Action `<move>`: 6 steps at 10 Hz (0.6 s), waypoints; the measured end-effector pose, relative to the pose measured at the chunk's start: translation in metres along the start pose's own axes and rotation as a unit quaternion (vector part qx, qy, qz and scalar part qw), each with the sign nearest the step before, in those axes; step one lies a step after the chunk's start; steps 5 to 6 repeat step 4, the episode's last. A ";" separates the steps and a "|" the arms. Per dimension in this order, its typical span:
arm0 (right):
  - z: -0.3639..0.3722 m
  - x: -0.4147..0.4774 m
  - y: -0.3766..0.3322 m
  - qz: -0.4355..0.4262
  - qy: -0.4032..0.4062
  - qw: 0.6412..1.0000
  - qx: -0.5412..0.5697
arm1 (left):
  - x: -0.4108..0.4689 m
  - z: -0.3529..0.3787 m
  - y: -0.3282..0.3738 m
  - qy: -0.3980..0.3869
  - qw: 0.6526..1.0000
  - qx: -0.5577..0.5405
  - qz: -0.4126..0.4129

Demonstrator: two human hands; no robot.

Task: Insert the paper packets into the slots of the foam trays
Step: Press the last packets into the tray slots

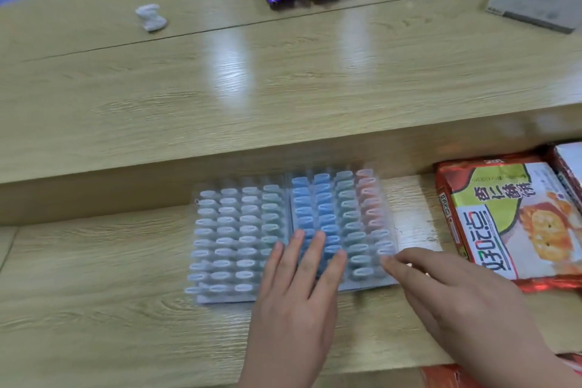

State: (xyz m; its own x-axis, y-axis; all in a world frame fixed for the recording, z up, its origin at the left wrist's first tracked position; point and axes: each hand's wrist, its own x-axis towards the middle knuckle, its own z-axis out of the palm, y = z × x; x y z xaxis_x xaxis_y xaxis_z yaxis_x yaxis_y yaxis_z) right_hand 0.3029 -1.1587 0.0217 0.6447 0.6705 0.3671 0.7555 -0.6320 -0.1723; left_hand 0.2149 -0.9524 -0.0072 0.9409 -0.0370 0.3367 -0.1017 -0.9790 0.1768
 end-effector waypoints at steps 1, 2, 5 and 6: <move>-0.001 -0.003 -0.002 -0.037 -0.038 0.998 -0.027 | 0.000 -0.003 0.000 -0.023 0.999 0.029 0.001; -0.003 -0.008 -0.002 -0.052 -0.068 0.995 -0.049 | -0.004 -0.006 0.001 -0.050 0.998 0.035 -0.006; -0.012 -0.010 -0.012 0.042 -0.114 0.992 -0.019 | -0.012 -0.026 -0.010 -0.043 0.999 0.003 -0.032; -0.012 -0.010 -0.012 0.042 -0.114 0.992 -0.019 | -0.012 -0.026 -0.010 -0.043 0.999 0.003 -0.032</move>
